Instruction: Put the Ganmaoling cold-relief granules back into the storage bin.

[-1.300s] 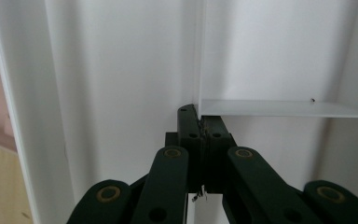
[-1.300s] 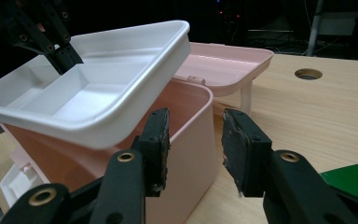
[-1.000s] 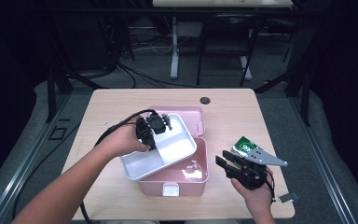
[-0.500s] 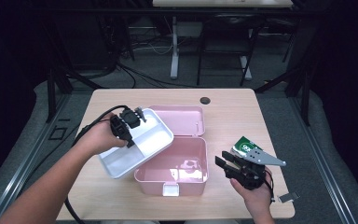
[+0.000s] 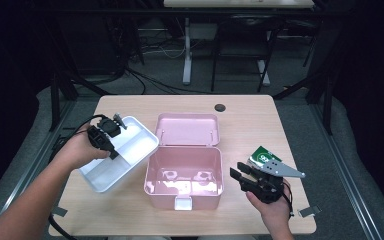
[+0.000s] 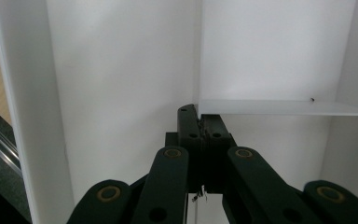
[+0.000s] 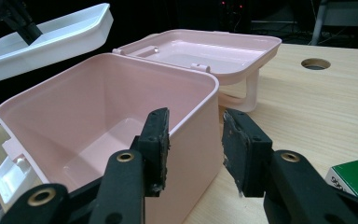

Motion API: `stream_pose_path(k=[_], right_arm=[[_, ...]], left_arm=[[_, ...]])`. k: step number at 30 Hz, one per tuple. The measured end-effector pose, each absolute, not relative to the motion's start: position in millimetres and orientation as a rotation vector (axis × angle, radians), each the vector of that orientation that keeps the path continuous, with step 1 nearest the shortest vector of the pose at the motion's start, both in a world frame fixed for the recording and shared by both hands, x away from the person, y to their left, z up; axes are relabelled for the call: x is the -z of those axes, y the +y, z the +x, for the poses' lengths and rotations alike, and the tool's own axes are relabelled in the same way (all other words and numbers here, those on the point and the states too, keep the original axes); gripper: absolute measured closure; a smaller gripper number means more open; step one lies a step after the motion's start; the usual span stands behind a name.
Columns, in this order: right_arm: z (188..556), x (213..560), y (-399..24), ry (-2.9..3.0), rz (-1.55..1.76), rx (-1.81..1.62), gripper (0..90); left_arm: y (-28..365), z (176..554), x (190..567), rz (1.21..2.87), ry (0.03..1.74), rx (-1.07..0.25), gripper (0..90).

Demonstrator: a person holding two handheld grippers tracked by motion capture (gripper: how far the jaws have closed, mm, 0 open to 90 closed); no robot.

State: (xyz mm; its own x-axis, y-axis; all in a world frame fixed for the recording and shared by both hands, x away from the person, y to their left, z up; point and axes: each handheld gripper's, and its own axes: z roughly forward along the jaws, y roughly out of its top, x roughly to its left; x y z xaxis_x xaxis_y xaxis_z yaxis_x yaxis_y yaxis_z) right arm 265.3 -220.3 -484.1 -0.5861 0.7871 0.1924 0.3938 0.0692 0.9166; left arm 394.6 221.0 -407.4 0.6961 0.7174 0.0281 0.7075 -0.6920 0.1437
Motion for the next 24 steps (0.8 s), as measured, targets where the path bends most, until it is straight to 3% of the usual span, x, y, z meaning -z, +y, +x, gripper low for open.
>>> stream_pose_path(k=[12, 24], right_arm=[[265.6, 485.0, -219.6, 2.001, 1.177, -1.523, 61.2], [265.6, 485.6, -219.2, 2.007, 1.179, -1.519, 60.7]], left_arm=[[245.1, 394.1, 422.9, 2.773, 1.253, -0.106, 89.3], [249.2, 392.4, 463.8, 2.794, 1.284, -0.065, 89.3]])
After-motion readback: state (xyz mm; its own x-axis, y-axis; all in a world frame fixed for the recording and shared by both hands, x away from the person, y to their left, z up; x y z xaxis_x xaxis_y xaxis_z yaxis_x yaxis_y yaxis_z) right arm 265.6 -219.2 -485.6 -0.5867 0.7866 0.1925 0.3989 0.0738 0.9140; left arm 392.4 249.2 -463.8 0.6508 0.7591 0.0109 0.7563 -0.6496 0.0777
